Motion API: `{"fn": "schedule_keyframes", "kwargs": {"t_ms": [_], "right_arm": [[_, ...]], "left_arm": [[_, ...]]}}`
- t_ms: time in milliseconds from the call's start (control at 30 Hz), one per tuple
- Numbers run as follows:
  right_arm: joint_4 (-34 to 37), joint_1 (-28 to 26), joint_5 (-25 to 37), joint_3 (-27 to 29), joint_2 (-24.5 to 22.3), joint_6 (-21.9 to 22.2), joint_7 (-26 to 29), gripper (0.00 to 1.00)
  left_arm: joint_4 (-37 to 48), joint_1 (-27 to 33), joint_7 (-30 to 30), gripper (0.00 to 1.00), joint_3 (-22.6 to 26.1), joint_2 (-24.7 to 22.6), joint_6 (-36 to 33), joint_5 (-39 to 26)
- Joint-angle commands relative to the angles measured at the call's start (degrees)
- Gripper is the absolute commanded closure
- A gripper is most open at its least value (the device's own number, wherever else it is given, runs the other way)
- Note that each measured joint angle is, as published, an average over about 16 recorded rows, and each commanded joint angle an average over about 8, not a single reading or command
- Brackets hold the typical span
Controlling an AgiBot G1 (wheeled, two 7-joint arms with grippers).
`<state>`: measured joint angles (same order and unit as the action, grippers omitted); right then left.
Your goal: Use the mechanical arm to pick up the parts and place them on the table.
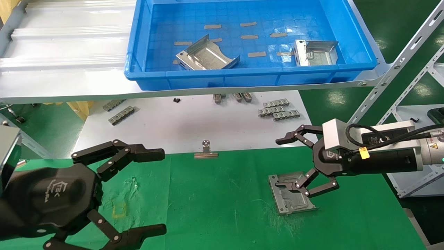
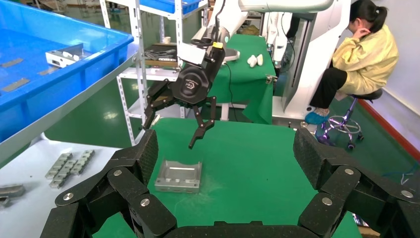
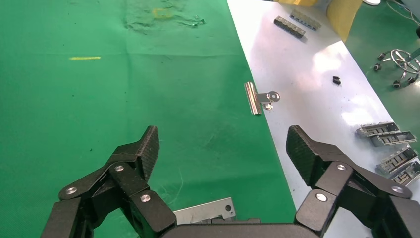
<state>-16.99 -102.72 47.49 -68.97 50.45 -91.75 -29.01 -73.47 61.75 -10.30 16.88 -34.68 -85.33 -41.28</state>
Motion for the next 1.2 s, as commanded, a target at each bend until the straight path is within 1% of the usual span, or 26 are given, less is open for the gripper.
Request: {"fn": "schedule_keyframes", "kwargs": {"t_ms": [33, 200, 367, 1200], "right_arm": [[0.4, -0.1, 0.3, -0.1, 0.2, 0.0, -0.3, 0.00], [0.3, 0.1, 0.8, 0.3, 0.4, 0.1, -0.3, 0.00], [-2.4, 2.1, 0.6, 2.9, -0.3, 0.4, 1.7, 0.00], [-26.2, 19.2, -2.2, 24.8, -7.0, 2.9, 18.4, 0.00]], "left_arm": [[0.0, 0.0, 0.0, 0.00, 0.0, 0.0, 0.0, 0.0], [0.0, 0.0, 0.0, 0.00, 0.0, 0.0, 0.0, 0.0], [0.0, 0.0, 0.0, 0.00, 0.0, 0.0, 0.0, 0.0], [0.1, 0.1, 0.1, 0.00, 0.1, 0.0, 0.0, 0.1]]}}
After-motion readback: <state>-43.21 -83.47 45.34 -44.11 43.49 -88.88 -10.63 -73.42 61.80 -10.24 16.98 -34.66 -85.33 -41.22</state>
